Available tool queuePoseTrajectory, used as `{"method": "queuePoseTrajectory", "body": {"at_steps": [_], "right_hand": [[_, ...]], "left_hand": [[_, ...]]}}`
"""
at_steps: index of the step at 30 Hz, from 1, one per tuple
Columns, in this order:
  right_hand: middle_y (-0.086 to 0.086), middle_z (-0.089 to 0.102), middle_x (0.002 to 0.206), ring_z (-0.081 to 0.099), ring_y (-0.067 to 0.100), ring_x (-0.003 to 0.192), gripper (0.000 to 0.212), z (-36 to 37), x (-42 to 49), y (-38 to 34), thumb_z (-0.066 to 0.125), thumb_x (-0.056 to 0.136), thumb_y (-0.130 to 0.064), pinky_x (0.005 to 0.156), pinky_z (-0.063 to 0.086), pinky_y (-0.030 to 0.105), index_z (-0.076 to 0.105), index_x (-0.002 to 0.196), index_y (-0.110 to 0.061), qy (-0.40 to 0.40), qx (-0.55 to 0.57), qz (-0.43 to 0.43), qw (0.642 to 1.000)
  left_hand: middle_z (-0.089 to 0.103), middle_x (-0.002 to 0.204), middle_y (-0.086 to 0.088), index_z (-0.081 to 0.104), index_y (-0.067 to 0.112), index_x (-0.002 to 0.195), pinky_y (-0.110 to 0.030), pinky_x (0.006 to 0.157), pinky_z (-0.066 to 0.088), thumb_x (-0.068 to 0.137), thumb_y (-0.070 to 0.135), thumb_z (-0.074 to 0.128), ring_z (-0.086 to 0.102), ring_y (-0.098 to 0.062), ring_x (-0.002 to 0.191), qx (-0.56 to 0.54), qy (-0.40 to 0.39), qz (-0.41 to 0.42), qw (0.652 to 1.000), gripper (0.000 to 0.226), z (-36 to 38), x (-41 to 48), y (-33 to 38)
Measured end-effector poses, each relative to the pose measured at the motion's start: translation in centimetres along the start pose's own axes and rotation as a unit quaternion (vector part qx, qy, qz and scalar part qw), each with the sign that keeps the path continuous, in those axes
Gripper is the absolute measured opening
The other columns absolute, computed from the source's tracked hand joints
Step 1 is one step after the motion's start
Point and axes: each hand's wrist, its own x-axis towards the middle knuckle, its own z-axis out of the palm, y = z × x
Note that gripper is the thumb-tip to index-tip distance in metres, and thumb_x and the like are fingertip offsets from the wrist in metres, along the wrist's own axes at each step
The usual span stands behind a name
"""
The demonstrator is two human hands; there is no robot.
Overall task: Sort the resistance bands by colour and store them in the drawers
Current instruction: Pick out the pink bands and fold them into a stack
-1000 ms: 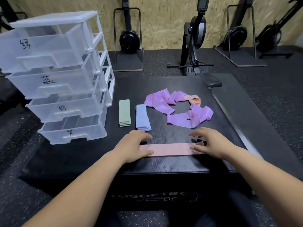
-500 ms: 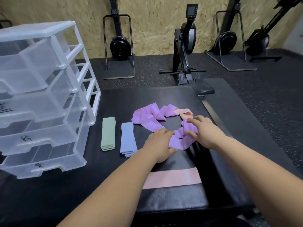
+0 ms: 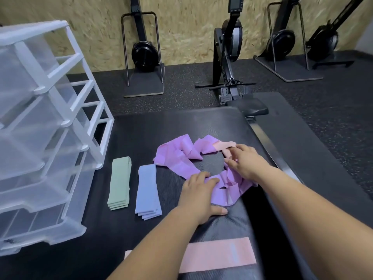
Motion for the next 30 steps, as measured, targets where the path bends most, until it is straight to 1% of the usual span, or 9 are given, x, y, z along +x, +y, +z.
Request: {"method": "queuePoseTrajectory", "body": {"at_steps": [4, 7, 12, 15, 18, 21, 24, 27, 30], "right_hand": [[0.003, 0.059, 0.137, 0.055, 0.032, 0.124, 0.037, -1.2, -0.3, -1.0, 0.050, 0.104, -0.047, 0.098, 0.051, 0.048, 0.062, 0.130, -0.024, 0.085, 0.036, -0.033, 0.995], [0.000, 0.075, 0.112, 0.070, 0.028, 0.102, 0.018, -3.9, -1.5, -2.1, 0.063, 0.099, -0.031, 0.084, 0.056, 0.040, 0.076, 0.112, -0.028, 0.198, 0.088, -0.056, 0.975], [-0.017, 0.077, 0.081, 0.070, 0.000, 0.078, 0.010, -9.9, -4.7, -4.3, 0.075, 0.082, -0.023, 0.076, 0.057, 0.026, 0.079, 0.085, -0.032, 0.262, 0.193, -0.041, 0.945], [-0.017, 0.072, 0.070, 0.065, -0.004, 0.066, 0.008, -12.2, -7.0, -5.6, 0.068, 0.080, -0.022, 0.062, 0.049, 0.014, 0.073, 0.078, -0.028, 0.267, 0.225, -0.032, 0.936], [-0.014, 0.073, 0.074, 0.065, -0.001, 0.066, 0.004, -13.4, -8.9, -6.2, 0.066, 0.085, -0.024, 0.061, 0.047, 0.016, 0.066, 0.088, -0.027, 0.253, 0.236, -0.053, 0.937], [-0.008, 0.075, 0.081, 0.071, 0.009, 0.070, 0.020, -14.2, -10.7, -6.7, 0.070, 0.086, -0.019, 0.067, 0.054, 0.025, 0.065, 0.100, -0.032, 0.216, 0.245, -0.081, 0.942], [-0.005, 0.077, 0.077, 0.074, 0.019, 0.065, 0.020, -14.4, -12.8, -7.8, 0.069, 0.083, -0.010, 0.070, 0.059, 0.031, 0.076, 0.091, -0.028, 0.186, 0.245, -0.104, 0.946], [-0.010, 0.077, 0.076, 0.070, 0.008, 0.064, 0.018, -14.0, -14.7, -9.2, 0.070, 0.083, -0.014, 0.069, 0.058, 0.029, 0.080, 0.083, -0.029, 0.152, 0.208, -0.123, 0.958], [-0.018, 0.077, 0.077, 0.069, 0.000, 0.071, 0.015, -13.5, -16.5, -10.3, 0.070, 0.085, -0.022, 0.069, 0.055, 0.025, 0.080, 0.081, -0.032, 0.121, 0.173, -0.138, 0.968]], "left_hand": [[0.028, 0.162, 0.004, 0.038, 0.035, 0.158, -0.039, 0.123, 0.021, 0.078, 0.074, 0.075, 0.026, -0.024, 0.149, 0.000, 0.003, 0.004, 1.000, 0.097, 0.0, -0.4, 0.1], [0.030, 0.162, 0.000, 0.040, 0.031, 0.157, -0.040, 0.123, 0.022, 0.080, 0.071, 0.075, 0.027, -0.026, 0.149, 0.015, -0.006, 0.004, 1.000, 0.093, -0.4, -0.6, 0.6], [0.044, 0.141, -0.007, 0.043, 0.023, 0.147, -0.046, 0.117, 0.030, 0.079, 0.058, 0.082, 0.038, -0.033, 0.136, 0.111, 0.016, 0.059, 0.992, 0.086, -1.5, -0.8, 2.9], [0.042, 0.147, -0.005, 0.039, 0.024, 0.152, -0.045, 0.115, 0.033, 0.081, 0.052, 0.081, 0.036, -0.031, 0.137, 0.053, 0.030, 0.061, 0.996, 0.087, -2.6, -1.6, 3.9], [0.046, 0.141, 0.002, 0.043, 0.030, 0.148, -0.041, 0.109, 0.039, 0.087, 0.048, 0.074, 0.042, -0.028, 0.132, -0.075, 0.091, 0.017, 0.993, 0.071, -4.5, -2.8, 4.1], [0.048, 0.137, 0.006, 0.047, 0.031, 0.140, -0.042, 0.105, 0.044, 0.086, 0.053, 0.074, 0.046, -0.022, 0.127, -0.187, 0.148, -0.019, 0.971, 0.065, -6.6, -3.9, 4.0], [0.046, 0.140, 0.014, 0.044, 0.035, 0.140, -0.039, 0.099, 0.049, 0.081, 0.057, 0.078, 0.050, -0.012, 0.123, -0.299, 0.178, -0.042, 0.936, 0.072, -9.1, -5.3, 4.4], [0.044, 0.140, 0.019, 0.041, 0.040, 0.144, -0.036, 0.094, 0.050, 0.077, 0.061, 0.079, 0.052, -0.008, 0.121, -0.343, 0.168, -0.049, 0.923, 0.079, -10.9, -6.8, 4.7], [0.058, 0.123, 0.020, 0.056, 0.043, 0.124, -0.037, 0.089, 0.055, 0.082, 0.049, 0.070, 0.063, -0.010, 0.110, -0.338, 0.153, -0.029, 0.928, 0.044, -11.8, -8.5, 4.4]]}}
